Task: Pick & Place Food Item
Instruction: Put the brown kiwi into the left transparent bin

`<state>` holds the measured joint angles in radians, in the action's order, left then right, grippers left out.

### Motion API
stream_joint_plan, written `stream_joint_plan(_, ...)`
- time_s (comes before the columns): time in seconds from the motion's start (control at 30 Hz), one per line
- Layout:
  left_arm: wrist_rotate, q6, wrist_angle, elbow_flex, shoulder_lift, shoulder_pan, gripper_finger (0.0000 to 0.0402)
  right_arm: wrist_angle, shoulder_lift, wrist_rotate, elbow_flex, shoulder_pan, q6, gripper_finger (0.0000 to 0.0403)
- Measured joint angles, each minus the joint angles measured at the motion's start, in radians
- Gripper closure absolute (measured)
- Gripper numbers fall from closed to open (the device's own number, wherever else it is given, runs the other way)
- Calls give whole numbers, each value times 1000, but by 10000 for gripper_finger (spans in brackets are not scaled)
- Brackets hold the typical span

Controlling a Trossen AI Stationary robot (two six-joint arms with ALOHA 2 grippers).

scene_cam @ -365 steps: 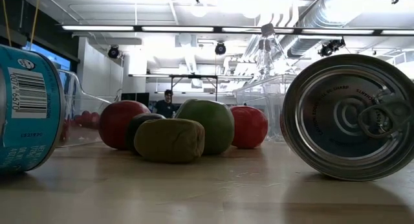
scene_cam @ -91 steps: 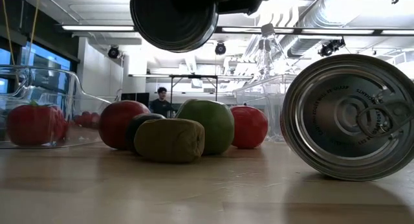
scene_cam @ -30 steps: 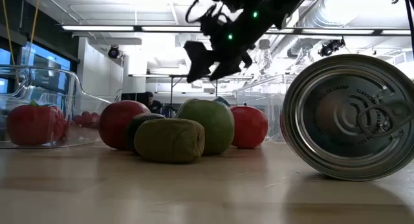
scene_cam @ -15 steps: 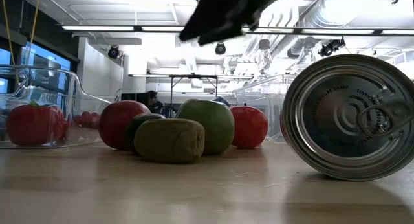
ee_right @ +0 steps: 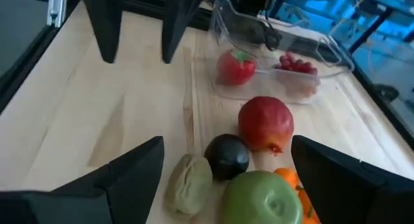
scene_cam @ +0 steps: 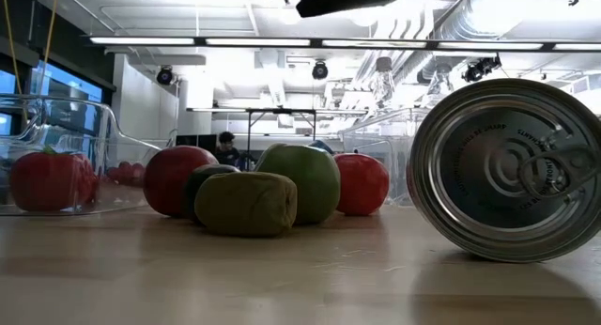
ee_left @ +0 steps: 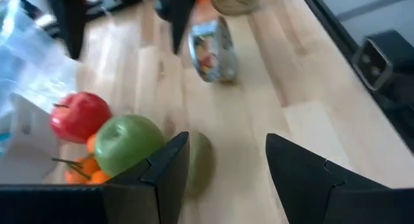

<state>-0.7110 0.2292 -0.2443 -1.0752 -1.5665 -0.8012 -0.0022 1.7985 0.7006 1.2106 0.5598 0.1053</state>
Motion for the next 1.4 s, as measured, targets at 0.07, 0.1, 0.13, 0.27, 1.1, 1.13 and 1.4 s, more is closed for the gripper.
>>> stream_joint_plan(0.07,16,20,-20,0,0,-5,207,11,0,-2,0,0,2,78)
stream_joint_plan(0.1,22,30,-28,0,0,-8,207,18,0,-10,0,-1,15,78)
stream_joint_plan(0.13,26,34,-33,0,0,-9,207,23,0,-28,0,-2,33,78)
stream_joint_plan(0.27,47,54,-37,0,0,-16,207,38,0,-98,0,-11,58,77)
stream_joint_plan(1.1,114,91,-40,0,-4,-15,207,10,15,-168,0,-19,319,14)
stream_joint_plan(1.13,109,91,-35,2,-11,-10,207,7,20,-173,0,-19,320,15)
stream_joint_plan(1.4,80,36,36,16,-129,78,207,53,25,-237,1,-15,321,22)
